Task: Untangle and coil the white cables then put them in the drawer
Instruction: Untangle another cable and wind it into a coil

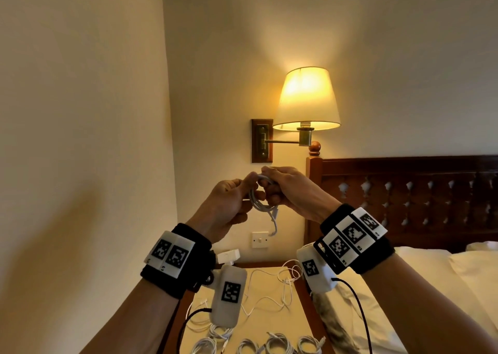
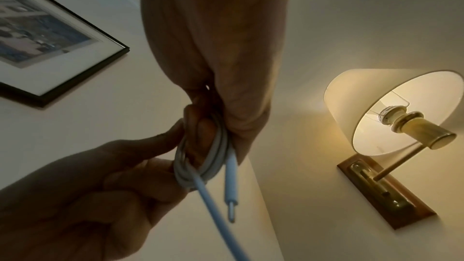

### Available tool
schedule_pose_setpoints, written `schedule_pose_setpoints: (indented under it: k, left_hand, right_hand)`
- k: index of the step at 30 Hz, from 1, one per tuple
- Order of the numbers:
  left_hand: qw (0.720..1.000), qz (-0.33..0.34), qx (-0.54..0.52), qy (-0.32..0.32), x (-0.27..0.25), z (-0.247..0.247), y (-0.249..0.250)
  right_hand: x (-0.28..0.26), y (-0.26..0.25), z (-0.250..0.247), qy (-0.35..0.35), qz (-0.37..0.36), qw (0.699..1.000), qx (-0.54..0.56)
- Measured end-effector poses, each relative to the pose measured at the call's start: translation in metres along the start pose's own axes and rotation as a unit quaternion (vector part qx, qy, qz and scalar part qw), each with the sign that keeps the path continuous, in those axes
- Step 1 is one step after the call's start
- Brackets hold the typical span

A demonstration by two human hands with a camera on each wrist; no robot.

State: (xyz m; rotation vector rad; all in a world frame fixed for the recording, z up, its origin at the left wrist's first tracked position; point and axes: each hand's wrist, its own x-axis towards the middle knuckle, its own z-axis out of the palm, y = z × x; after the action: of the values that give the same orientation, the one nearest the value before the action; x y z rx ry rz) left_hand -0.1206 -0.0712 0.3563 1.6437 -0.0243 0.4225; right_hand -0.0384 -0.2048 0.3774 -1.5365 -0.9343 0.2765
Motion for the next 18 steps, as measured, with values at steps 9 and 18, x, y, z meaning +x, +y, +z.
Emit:
schedule_pose_setpoints:
  k: [9,18]
  left_hand:
    - [0.982,0.068,0.153,0.086,0.004,0.011,-0.004]
    - [0.986,0.062,0.116,0.101,0.013,0.007,-0.017]
  right_hand:
    - [0.002,0.017,0.004,0.104,-0.103,0.973,-0.177]
    - [-0.010,0.019,-0.016,0.141,-0.108,0.929,-0.324]
